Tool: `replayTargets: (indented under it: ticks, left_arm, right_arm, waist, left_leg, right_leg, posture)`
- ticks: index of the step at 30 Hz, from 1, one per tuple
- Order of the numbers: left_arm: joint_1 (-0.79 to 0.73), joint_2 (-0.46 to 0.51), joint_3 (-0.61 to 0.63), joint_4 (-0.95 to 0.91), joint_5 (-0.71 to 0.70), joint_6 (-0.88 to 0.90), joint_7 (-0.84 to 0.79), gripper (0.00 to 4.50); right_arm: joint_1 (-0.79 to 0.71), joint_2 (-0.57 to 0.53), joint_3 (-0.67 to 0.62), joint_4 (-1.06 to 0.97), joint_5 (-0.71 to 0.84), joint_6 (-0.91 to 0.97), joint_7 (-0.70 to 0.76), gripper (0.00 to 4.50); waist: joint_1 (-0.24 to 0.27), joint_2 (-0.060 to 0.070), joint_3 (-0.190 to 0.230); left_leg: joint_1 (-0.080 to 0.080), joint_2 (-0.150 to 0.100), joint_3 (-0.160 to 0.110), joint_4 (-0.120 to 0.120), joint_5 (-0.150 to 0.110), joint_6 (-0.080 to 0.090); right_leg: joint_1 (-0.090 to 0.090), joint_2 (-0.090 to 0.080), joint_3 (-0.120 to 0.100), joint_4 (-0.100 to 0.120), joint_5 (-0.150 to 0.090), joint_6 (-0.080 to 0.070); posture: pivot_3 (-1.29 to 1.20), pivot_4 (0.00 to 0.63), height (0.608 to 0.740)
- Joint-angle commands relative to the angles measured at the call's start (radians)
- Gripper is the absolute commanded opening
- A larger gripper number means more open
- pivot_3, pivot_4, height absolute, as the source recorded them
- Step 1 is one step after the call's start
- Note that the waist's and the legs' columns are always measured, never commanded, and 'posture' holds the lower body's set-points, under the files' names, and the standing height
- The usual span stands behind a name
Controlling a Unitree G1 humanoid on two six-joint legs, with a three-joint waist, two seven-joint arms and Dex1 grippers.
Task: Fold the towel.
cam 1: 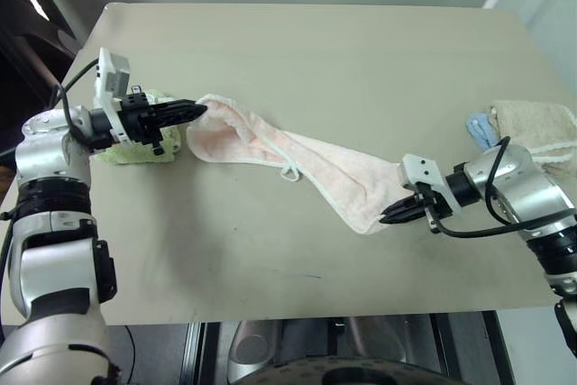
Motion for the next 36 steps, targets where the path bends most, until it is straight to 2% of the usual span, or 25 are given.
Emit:
replayTargets:
  ticks: [1, 10, 20, 27, 31, 36]
  left_arm:
    - [0.000, 0.018, 0.022, -0.023, -0.009, -0.018, -0.001, 0.00]
    - [0.005, 0.017, 0.020, -0.025, -0.008, -0.028, 0.003, 0.00]
    - [-0.041, 0.007, 0.047, 0.016, -0.024, -0.028, 0.037, 0.00]
    - [-0.150, -0.017, 0.095, 0.183, -0.009, -0.129, 0.142, 0.00]
    - [-0.227, -0.018, 0.104, 0.276, 0.006, -0.169, 0.166, 0.00]
    - [-0.341, -0.017, 0.099, 0.388, 0.049, -0.256, 0.216, 0.00]
  right_arm:
    - [-0.013, -0.007, 0.008, -0.024, -0.017, -0.022, 0.016, 0.02]
    - [0.010, -0.028, 0.012, -0.032, -0.049, -0.069, 0.026, 0.02]
    - [-0.095, -0.042, -0.258, -0.092, 0.092, 0.054, -0.092, 0.02]
    - [-0.203, -0.075, -0.384, 0.091, 0.018, -0.048, -0.257, 0.02]
    - [-0.251, -0.098, -0.398, 0.204, -0.087, -0.178, -0.384, 0.02]
    - [-0.381, -0.068, -0.432, 0.415, -0.155, -0.259, -0.580, 0.02]
  waist:
    - [0.000, 0.000, 0.000]
    - [0.000, 0.000, 0.000]
    - [0.001, 0.000, 0.000]
    - [0.005, 0.000, 0.000]
    - [0.005, 0.000, 0.000]
    - [0.005, 0.001, 0.000]
  left_leg:
    - [0.000, 0.000, 0.000, 0.000, 0.000, 0.000]
    - [0.000, 0.000, 0.000, 0.000, 0.000, 0.000]
    - [0.000, 0.000, 0.000, 0.000, 0.000, 0.000]
    - [-0.001, 0.000, 0.000, 0.000, 0.000, 0.000]
    - [-0.002, 0.000, 0.000, -0.001, 0.000, 0.000]
    - [-0.008, 0.000, 0.000, -0.001, 0.000, 0.000]
  right_leg:
    - [0.000, 0.000, 0.000, 0.000, 0.000, 0.000]
    - [0.000, 0.000, 0.000, 0.000, 0.000, 0.000]
    - [0.000, 0.000, 0.000, 0.000, 0.000, 0.000]
    - [-0.001, -0.001, 0.000, 0.000, 0.000, 0.000]
    - [-0.004, -0.001, 0.000, 0.001, 0.001, 0.001]
    - [-0.010, -0.001, 0.000, 0.001, 0.006, 0.008]
  posture:
    - [0.00, 0.150, 0.733]
    - [0.00, 0.150, 0.733]
    - [0.00, 0.150, 0.733]
    - [0.00, 0.150, 0.733]
    - [0.00, 0.150, 0.733]
    - [0.00, 0.150, 0.733]
